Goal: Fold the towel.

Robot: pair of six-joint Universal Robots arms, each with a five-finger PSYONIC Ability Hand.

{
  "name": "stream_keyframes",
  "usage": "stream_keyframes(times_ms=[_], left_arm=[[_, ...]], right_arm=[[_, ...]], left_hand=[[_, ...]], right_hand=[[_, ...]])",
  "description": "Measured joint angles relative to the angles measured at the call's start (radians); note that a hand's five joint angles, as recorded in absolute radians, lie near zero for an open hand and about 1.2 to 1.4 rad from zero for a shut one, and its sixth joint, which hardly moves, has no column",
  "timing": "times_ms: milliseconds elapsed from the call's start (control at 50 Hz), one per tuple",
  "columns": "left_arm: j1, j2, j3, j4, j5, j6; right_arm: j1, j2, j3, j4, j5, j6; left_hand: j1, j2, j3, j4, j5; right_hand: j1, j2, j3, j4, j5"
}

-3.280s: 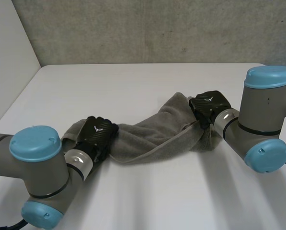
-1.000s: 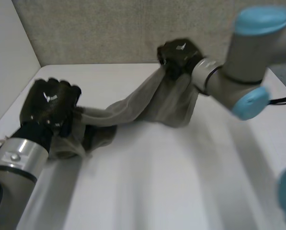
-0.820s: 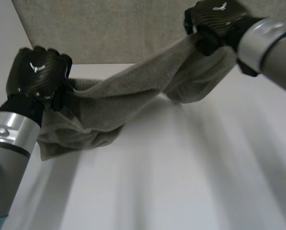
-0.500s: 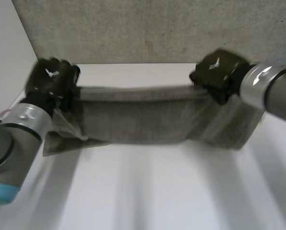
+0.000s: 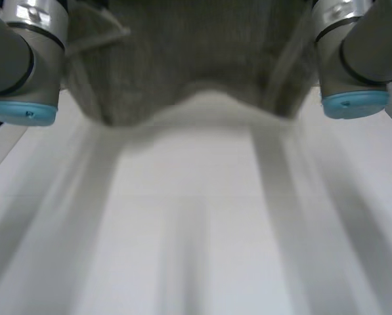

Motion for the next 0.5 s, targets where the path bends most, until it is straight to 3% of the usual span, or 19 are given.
stream_keyframes(times_ms=[160, 320, 500], left_arm=[[0.003, 0.050, -0.280, 0.112, 0.013, -0.026], [0.011, 0.039, -0.619, 0.207, 0.042, -0.020], [0.029, -0.013, -0.898, 0.347, 0.133, 0.047]], right_arm=[[-0.002, -0.106, 0.290, 0.042, -0.093, 0.021], [-0.009, -0.096, 0.509, 0.178, -0.124, 0.008], [-0.009, -0.065, 0.749, 0.198, -0.169, -0.038]], left_hand=[[0.000, 0.003, 0.000, 0.000, 0.012], [0.000, 0.003, 0.001, 0.000, 0.012], [0.000, 0.003, 0.002, 0.000, 0.012]], right_hand=[[0.000, 0.006, 0.006, 0.000, 0.009], [0.000, 0.006, 0.006, 0.000, 0.009], [0.000, 0.006, 0.006, 0.000, 0.009]])
